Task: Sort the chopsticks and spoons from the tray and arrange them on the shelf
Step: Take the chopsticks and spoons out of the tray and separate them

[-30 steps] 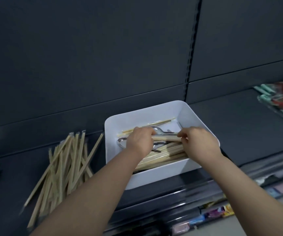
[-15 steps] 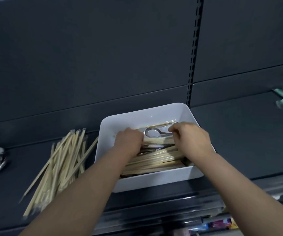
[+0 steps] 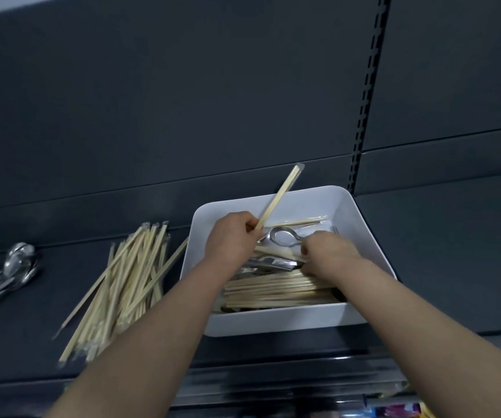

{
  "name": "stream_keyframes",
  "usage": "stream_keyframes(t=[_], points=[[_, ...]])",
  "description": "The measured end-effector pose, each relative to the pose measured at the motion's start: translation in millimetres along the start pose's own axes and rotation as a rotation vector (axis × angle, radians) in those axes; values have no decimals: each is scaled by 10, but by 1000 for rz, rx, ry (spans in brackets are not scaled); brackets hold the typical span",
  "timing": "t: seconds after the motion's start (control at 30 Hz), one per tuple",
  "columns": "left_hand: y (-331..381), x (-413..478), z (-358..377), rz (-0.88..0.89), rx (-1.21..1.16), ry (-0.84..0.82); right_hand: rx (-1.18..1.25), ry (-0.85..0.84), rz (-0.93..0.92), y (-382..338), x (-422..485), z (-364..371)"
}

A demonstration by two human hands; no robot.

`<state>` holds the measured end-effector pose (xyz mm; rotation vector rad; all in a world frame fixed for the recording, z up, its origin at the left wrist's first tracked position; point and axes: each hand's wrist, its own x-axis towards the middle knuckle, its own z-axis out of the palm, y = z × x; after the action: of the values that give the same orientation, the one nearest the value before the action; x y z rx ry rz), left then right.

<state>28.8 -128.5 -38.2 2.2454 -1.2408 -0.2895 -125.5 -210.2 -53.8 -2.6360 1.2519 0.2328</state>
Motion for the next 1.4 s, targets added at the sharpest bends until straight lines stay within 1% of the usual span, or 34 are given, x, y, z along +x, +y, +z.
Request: stream_keyframes(t=[0.13,0.2,0.3,0.4,0.5,0.57,0.63,0.73,0.8,0.9,0.97,1.03,1.17,1.2,1.23,1.33,1.4], points=[[-44,-1,17,-22,-15,9,-70,61,13,-7,-15,-14],[-60,11,24,-33,-19,17,-45,60,35,4,-54,-37],[-53,35,28,-27,-59,60,38,104,76,39,-91,-84],[20,28,-15,-46,-253,169,200,132,69,-22,-150,-176],[38,14,-164,-76,-488,331,392,166,-11,-249,-239,-343],[-37,1,-327,-99,-566,417,488,213,-69,-470,-266,-440],[-226,-22,-498,-153,-614,440,539,241,-131,-724,-246,-479],[-645,-141,-741,-274,-548,396,521,239,-200,-1192,-202,-413],[-985,-261,-863,-360,-488,322,470,244,-252,-1528,-190,-313],[-1483,-432,-1032,-452,-381,230,384,196,-344,-2013,-177,-127],[-1745,-519,-1122,-462,-290,181,347,159,-364,-2278,-147,-8],[-1933,-577,-1184,-437,-192,139,321,139,-338,-2484,-84,101],[-2132,-618,-1249,-327,-7,69,94,84,-265,-2721,6,252],[-2140,-613,-1261,-305,9,76,44,109,-267,-2732,-10,253],[-2140,-595,-1266,-284,17,89,22,177,-283,-2722,-32,245],[-2000,-510,-1263,-185,4,123,11,464,-312,-2564,-129,138],[-1814,-421,-1217,-94,-32,129,-15,550,-264,-2360,-175,56]])
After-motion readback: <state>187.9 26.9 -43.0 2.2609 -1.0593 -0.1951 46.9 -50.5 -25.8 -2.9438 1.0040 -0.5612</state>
